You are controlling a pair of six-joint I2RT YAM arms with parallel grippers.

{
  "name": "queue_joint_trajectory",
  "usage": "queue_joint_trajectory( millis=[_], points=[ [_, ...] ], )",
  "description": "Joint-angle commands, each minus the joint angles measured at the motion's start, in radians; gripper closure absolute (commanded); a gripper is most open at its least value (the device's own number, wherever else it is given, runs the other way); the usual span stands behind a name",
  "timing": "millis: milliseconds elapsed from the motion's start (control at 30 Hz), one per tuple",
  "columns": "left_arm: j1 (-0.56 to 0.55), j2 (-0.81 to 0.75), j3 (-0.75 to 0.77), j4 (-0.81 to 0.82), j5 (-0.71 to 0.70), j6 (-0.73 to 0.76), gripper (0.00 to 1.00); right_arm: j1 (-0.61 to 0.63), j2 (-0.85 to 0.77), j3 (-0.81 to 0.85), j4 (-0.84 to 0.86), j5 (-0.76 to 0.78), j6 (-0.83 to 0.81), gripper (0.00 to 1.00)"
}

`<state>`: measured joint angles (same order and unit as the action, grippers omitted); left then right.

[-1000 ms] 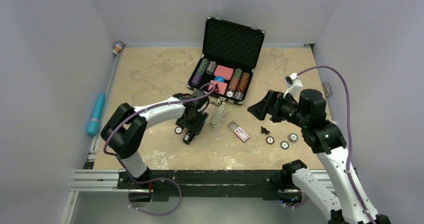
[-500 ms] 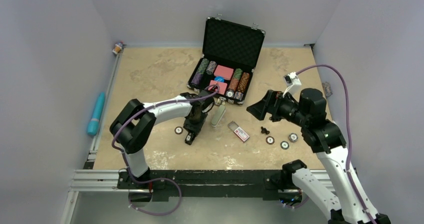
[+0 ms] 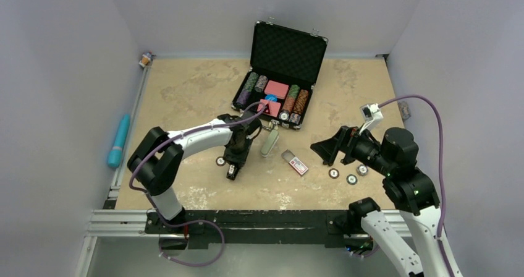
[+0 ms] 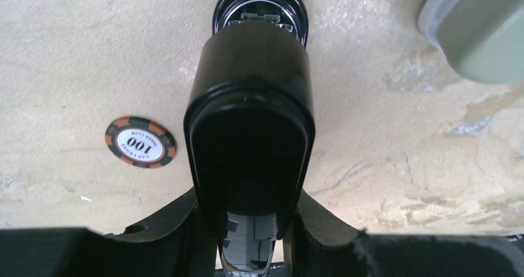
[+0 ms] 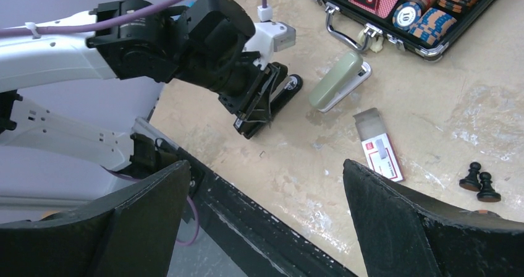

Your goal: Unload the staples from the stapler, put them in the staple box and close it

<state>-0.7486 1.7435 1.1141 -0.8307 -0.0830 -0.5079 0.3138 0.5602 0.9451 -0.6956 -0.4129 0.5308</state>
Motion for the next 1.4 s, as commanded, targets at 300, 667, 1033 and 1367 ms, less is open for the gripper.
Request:
queue_joint_trajectory(
  millis=[300,667,1033,1367],
  points=[
    [-0.001,-0.280,-0.036,-0.086,0.007,-0.063,1.00,-0.002,-0.080,0.034,0.003,-0.039,0.092,0.02],
    [-0.001,-0.339,0.079,-0.154,0.142,-0.004,1.00,-0.002,-0.140,0.039,0.103,-0.093,0.196,0.01],
    [-0.001,-0.287,0.473,-0.363,0.369,0.057,1.00,-0.001,-0.149,-0.164,0.667,-0.275,0.561,0.02],
    [0.001,-0.295,0.705,-0.417,0.520,0.031,1.00,-0.002,-0.005,-0.215,1.048,-0.294,0.664,0.01]
  ],
)
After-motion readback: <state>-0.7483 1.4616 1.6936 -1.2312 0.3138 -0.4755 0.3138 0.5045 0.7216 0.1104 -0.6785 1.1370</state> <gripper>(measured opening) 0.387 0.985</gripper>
